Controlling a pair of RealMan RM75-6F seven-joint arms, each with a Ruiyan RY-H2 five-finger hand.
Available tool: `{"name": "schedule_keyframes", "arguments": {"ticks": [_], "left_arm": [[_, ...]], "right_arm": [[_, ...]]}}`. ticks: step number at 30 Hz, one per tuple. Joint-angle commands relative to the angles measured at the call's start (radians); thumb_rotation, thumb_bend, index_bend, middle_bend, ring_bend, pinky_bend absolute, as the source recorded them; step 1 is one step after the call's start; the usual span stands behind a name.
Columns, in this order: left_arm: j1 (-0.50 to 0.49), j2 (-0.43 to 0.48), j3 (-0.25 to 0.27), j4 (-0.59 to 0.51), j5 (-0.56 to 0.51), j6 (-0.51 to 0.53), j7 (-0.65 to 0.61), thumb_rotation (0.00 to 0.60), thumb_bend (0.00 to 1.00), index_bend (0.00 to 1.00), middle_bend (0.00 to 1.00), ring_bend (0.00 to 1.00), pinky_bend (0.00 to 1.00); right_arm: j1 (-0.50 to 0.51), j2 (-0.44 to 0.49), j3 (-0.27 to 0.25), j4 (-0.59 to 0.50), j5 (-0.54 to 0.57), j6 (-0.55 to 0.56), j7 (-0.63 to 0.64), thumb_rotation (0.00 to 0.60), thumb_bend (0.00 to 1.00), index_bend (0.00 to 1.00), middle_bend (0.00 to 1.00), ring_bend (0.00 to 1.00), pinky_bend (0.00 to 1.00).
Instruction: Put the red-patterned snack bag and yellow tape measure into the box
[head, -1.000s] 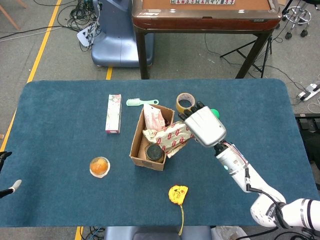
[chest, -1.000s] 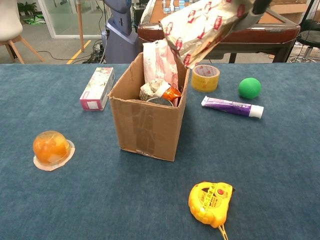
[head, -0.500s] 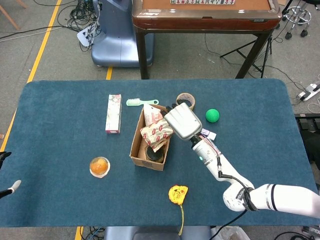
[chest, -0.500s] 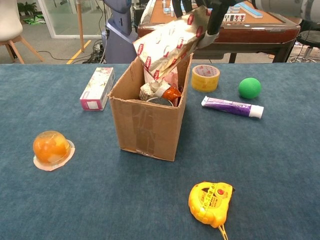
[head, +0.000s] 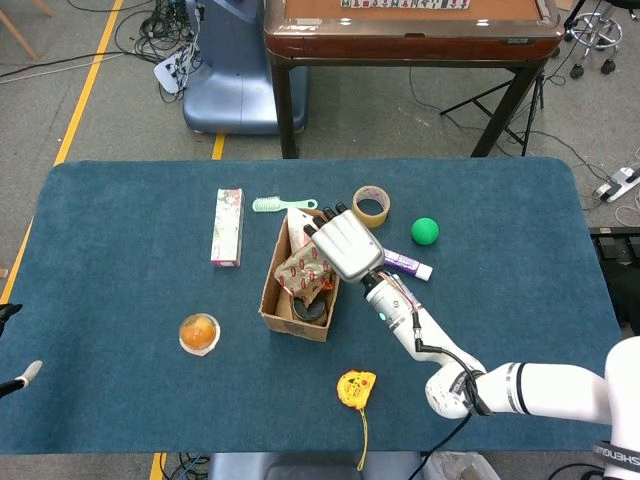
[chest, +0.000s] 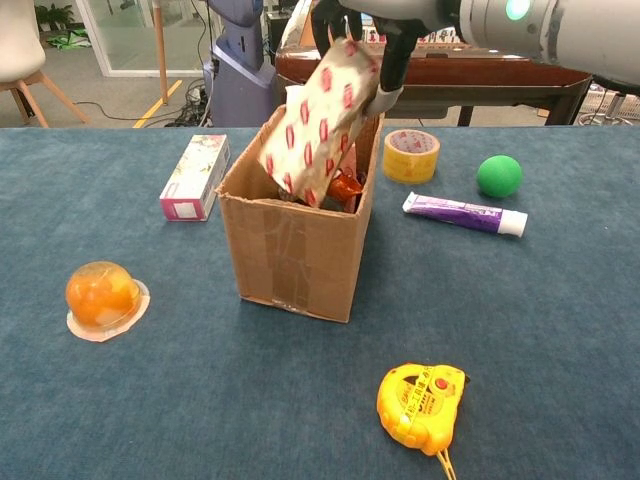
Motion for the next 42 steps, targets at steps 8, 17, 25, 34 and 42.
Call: {"name": "schedule_keyframes", "arguments": {"ticks": [8, 17, 25, 34, 42], "left_arm": [[0.002, 0.002, 0.0, 0.0, 0.002, 0.003, -0.002, 0.6, 0.13, 0.19, 0.19, 0.17, 0.34], [0.0, -0.002, -0.002, 0.0, -0.005, -0.002, 0.009, 0.6, 0.13, 0.19, 0.19, 0.17, 0.34], [-0.002, -0.006, -0.009, 0.003, -0.022, -0.005, 0.018, 0.6, 0.13, 0.19, 0.19, 0.17, 0.34], [-0.003, -0.009, -0.016, 0.006, -0.04, -0.009, 0.027, 0.6, 0.13, 0.19, 0.19, 0.17, 0.34], [-0.005, -0.012, -0.018, 0.01, -0.051, -0.016, 0.035, 0.6, 0.13, 0.19, 0.19, 0.17, 0.34]], "right_arm": [[-0.011, 0.017, -0.021, -0.023, -0.06, 0.038, 0.037, 0.6, 0.0, 0.15, 0.18, 0.14, 0.28], [-0.123, 0.155, -0.065, -0.185, -0.152, 0.182, 0.038, 0.6, 0.0, 0.15, 0.2, 0.13, 0.28], [-0.26, 0.284, -0.18, -0.257, -0.355, 0.211, 0.185, 0.6, 0.0, 0.15, 0.22, 0.13, 0.28], [-0.375, 0.318, -0.321, -0.226, -0.7, 0.245, 0.318, 0.6, 0.0, 0.16, 0.24, 0.13, 0.28], [-0.421, 0.293, -0.392, -0.15, -0.874, 0.219, 0.397, 0.6, 0.0, 0.18, 0.26, 0.13, 0.28]]}}
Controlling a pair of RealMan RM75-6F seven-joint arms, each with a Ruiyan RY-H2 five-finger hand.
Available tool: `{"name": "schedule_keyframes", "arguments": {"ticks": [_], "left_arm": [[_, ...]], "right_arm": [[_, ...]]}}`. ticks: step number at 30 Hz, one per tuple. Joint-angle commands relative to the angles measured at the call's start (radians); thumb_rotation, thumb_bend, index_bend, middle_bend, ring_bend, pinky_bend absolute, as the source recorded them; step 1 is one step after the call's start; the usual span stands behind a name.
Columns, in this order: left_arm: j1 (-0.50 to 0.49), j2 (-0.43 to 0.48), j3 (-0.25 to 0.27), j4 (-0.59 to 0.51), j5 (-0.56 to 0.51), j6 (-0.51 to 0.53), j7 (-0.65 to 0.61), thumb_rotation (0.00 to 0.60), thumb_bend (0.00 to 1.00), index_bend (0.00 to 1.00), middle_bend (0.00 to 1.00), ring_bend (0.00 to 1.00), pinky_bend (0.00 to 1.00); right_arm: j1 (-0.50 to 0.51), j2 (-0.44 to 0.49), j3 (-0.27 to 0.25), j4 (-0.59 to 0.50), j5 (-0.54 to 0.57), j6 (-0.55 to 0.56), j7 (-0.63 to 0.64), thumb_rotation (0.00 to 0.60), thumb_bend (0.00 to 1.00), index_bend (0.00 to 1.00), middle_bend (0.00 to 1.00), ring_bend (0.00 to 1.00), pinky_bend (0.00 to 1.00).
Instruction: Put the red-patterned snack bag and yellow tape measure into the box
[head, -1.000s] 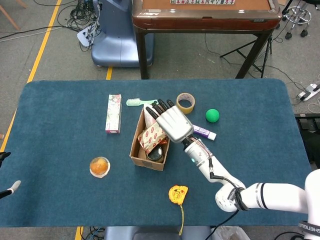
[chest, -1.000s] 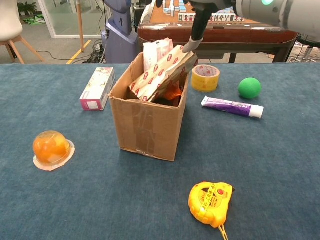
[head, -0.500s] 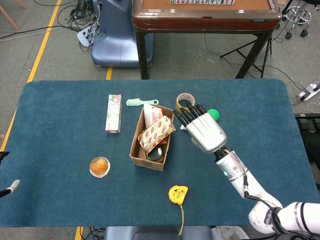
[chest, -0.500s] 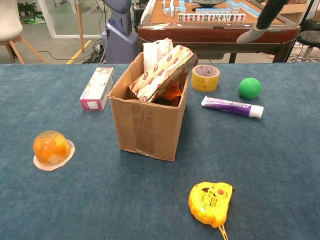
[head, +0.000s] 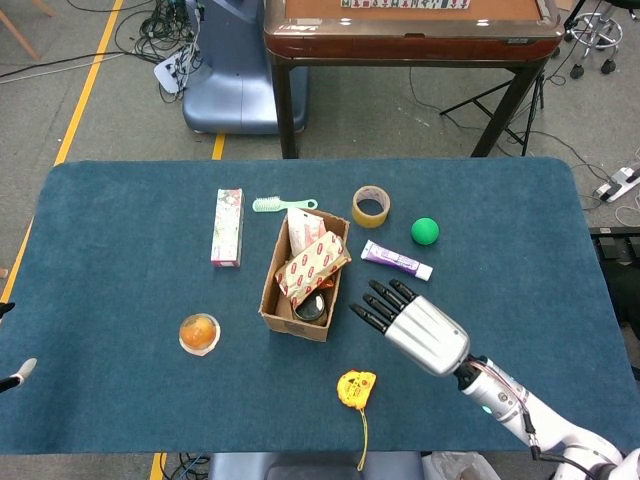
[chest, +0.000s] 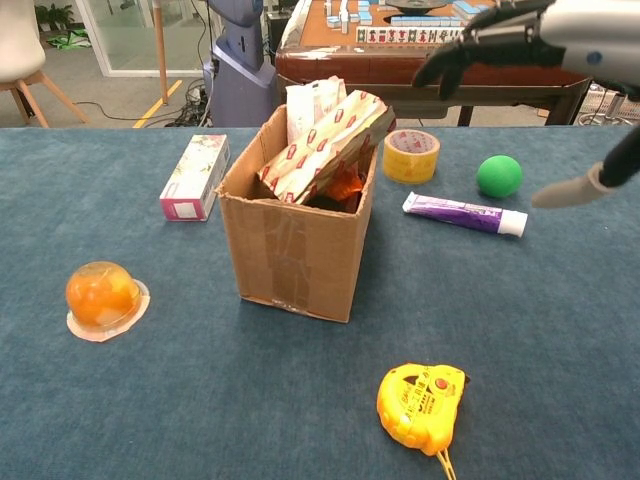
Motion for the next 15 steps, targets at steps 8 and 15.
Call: {"name": "schedule_keyframes", "arguments": {"ticks": [8, 15], "left_arm": [[-0.002, 0.001, -0.005, 0.003, -0.014, -0.007, -0.005, 0.6, 0.13, 0.19, 0.19, 0.17, 0.34], [-0.002, 0.003, -0.006, 0.002, -0.022, -0.011, -0.004, 0.6, 0.13, 0.19, 0.19, 0.17, 0.34]], "right_arm": [[-0.042, -0.066, -0.065, 0.133, -0.157, -0.025, 0.176, 0.6, 0.0, 0.21, 0.27, 0.14, 0.28], [-0.049, -0.113, -0.079, 0.196, -0.203, -0.048, 0.245, 0.6, 0.0, 0.22, 0.28, 0.15, 0.28]]}}
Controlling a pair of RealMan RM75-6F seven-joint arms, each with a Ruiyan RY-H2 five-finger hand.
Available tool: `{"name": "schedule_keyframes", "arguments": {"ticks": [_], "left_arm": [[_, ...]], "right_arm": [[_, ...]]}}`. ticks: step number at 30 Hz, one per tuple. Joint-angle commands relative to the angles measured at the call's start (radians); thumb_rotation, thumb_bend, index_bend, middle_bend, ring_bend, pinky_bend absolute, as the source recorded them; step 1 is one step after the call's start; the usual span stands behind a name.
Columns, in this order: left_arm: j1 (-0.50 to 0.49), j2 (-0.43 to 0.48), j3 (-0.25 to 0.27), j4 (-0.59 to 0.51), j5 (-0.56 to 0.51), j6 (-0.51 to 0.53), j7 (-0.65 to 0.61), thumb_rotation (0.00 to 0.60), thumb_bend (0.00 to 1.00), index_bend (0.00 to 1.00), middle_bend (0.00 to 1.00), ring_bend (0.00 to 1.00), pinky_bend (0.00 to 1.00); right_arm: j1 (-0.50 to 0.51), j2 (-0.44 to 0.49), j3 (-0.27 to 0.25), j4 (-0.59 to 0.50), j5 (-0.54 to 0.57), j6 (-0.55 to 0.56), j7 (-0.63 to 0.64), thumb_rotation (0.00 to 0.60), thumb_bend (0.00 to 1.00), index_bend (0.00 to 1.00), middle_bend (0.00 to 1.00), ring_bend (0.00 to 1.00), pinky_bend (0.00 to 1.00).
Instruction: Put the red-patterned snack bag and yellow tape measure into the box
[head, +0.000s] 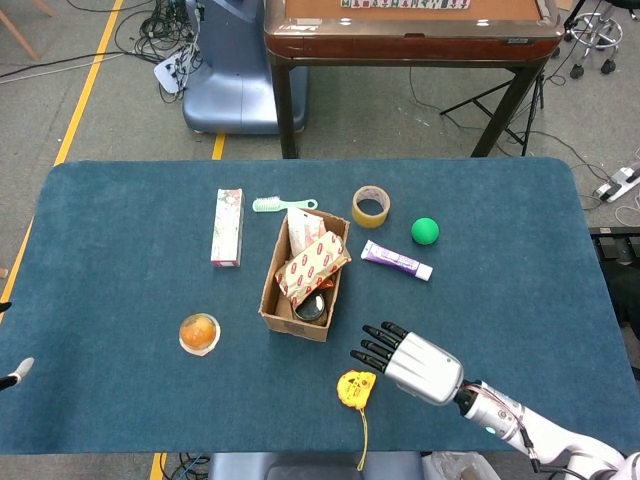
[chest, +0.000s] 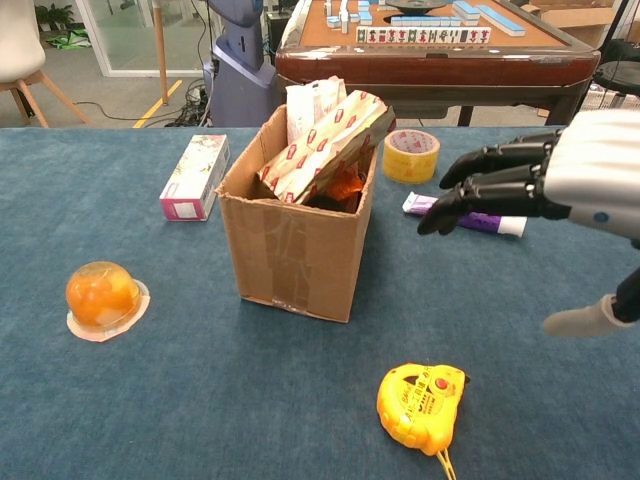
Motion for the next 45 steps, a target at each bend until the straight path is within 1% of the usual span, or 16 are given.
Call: {"name": "schedule_keyframes", "arguments": {"ticks": [1, 8, 15, 23, 31, 45], "left_arm": [[0.0, 0.002, 0.001, -0.002, -0.002, -0.002, 0.001, 0.6, 0.13, 0.19, 0.19, 0.17, 0.34], [0.002, 0.011, -0.001, -0.014, -0.02, -0.01, 0.007, 0.6, 0.13, 0.19, 0.19, 0.17, 0.34], [0.005, 0.024, 0.0, -0.024, -0.034, -0.018, 0.011, 0.6, 0.13, 0.19, 0.19, 0.17, 0.34], [0.009, 0.041, -0.001, -0.041, -0.055, -0.024, 0.016, 0.6, 0.13, 0.19, 0.19, 0.17, 0.34], [0.011, 0.052, -0.004, -0.052, -0.075, -0.029, 0.017, 0.6, 0.13, 0.19, 0.19, 0.17, 0.34], [0.014, 0.066, -0.009, -0.051, -0.084, -0.032, -0.011, 0.6, 0.13, 0.19, 0.19, 0.17, 0.34]], "right_arm": [[-0.004, -0.02, -0.007, 0.023, -0.014, -0.016, 0.026, 0.6, 0.0, 0.22, 0.28, 0.15, 0.28], [-0.003, -0.066, -0.014, 0.082, -0.018, -0.046, 0.108, 0.6, 0.0, 0.24, 0.29, 0.16, 0.29], [0.004, -0.124, -0.007, 0.144, -0.007, -0.079, 0.173, 0.6, 0.0, 0.24, 0.29, 0.16, 0.29], [0.02, -0.188, 0.002, 0.203, 0.003, -0.119, 0.221, 0.6, 0.0, 0.24, 0.3, 0.16, 0.29], [0.049, -0.239, 0.016, 0.239, 0.014, -0.164, 0.238, 0.6, 0.0, 0.24, 0.31, 0.17, 0.29], [0.093, -0.287, 0.033, 0.265, 0.055, -0.257, 0.207, 0.6, 0.0, 0.25, 0.31, 0.17, 0.29]]}}
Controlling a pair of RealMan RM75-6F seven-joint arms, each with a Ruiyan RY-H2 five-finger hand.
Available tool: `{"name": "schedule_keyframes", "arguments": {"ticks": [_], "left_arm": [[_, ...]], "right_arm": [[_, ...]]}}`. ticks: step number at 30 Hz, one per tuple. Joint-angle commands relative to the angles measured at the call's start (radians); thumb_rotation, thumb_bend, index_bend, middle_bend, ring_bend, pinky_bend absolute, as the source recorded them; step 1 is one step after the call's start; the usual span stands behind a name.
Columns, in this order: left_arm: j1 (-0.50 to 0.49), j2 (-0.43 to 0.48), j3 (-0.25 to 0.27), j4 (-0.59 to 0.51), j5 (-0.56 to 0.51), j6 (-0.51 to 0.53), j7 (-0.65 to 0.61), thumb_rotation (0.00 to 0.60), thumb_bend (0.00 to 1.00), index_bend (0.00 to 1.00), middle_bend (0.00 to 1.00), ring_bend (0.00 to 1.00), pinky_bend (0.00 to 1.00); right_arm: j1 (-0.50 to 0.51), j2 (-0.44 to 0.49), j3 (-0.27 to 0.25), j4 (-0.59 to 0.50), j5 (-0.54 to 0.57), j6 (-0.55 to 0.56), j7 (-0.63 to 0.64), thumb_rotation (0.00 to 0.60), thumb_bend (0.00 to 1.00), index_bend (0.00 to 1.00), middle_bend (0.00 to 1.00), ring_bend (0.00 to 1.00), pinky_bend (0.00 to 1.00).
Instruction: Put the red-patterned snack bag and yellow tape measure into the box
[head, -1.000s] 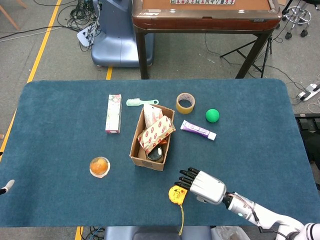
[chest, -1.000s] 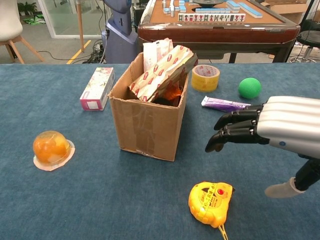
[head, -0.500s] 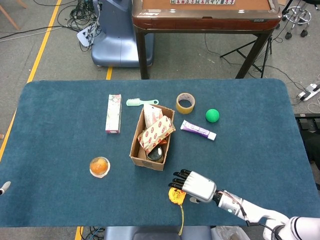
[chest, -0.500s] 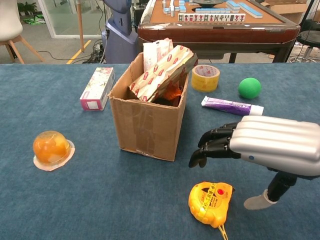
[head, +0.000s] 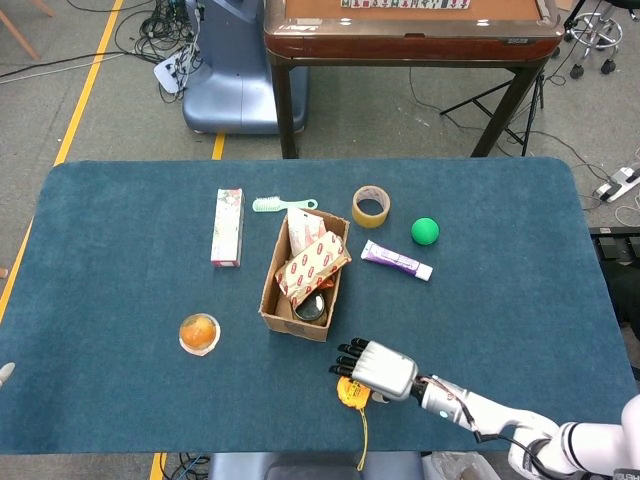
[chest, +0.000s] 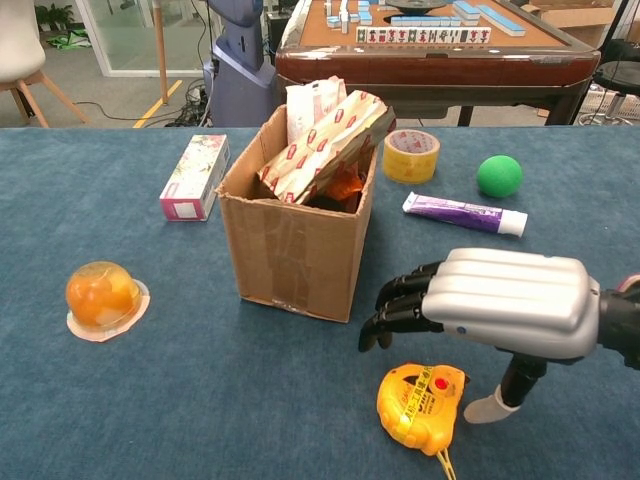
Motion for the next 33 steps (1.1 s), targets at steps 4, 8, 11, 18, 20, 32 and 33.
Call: {"name": "schedule_keyframes", "arguments": {"ticks": [4, 8, 11, 18, 20, 32, 33], "left_arm": [[0.001, 0.003, -0.001, 0.001, 0.0, 0.002, -0.008, 0.6, 0.13, 0.19, 0.19, 0.17, 0.34], [0.002, 0.004, -0.001, 0.002, 0.001, 0.002, -0.012, 0.6, 0.13, 0.19, 0.19, 0.17, 0.34], [0.003, 0.005, -0.001, 0.001, 0.001, 0.004, -0.014, 0.6, 0.13, 0.19, 0.19, 0.17, 0.34], [0.008, 0.007, -0.002, 0.004, 0.011, 0.016, -0.027, 0.6, 0.13, 0.19, 0.2, 0.17, 0.34], [0.008, 0.008, -0.002, 0.004, 0.011, 0.017, -0.029, 0.6, 0.13, 0.19, 0.2, 0.17, 0.34], [0.009, 0.009, -0.002, 0.004, 0.009, 0.016, -0.027, 0.6, 0.13, 0.19, 0.2, 0.17, 0.34], [0.009, 0.009, -0.002, 0.004, 0.009, 0.015, -0.027, 0.6, 0.13, 0.19, 0.2, 0.17, 0.34]], "right_arm": [[0.019, -0.014, 0.004, 0.001, 0.016, -0.032, -0.014, 0.6, 0.0, 0.25, 0.32, 0.18, 0.29], [0.028, -0.021, 0.005, -0.003, 0.026, -0.052, -0.025, 0.6, 0.0, 0.25, 0.32, 0.18, 0.29], [0.036, -0.024, 0.005, -0.008, 0.035, -0.07, -0.033, 0.6, 0.0, 0.25, 0.32, 0.18, 0.29], [0.049, -0.032, 0.004, -0.013, 0.053, -0.096, -0.045, 0.6, 0.0, 0.25, 0.34, 0.2, 0.29], [0.051, -0.034, 0.004, -0.014, 0.057, -0.101, -0.048, 0.6, 0.0, 0.27, 0.35, 0.21, 0.29], [0.058, -0.036, 0.006, -0.022, 0.075, -0.103, -0.057, 0.6, 0.0, 0.35, 0.42, 0.28, 0.3], [0.058, -0.035, 0.007, -0.023, 0.077, -0.101, -0.057, 0.6, 0.0, 0.36, 0.43, 0.29, 0.3]]}}
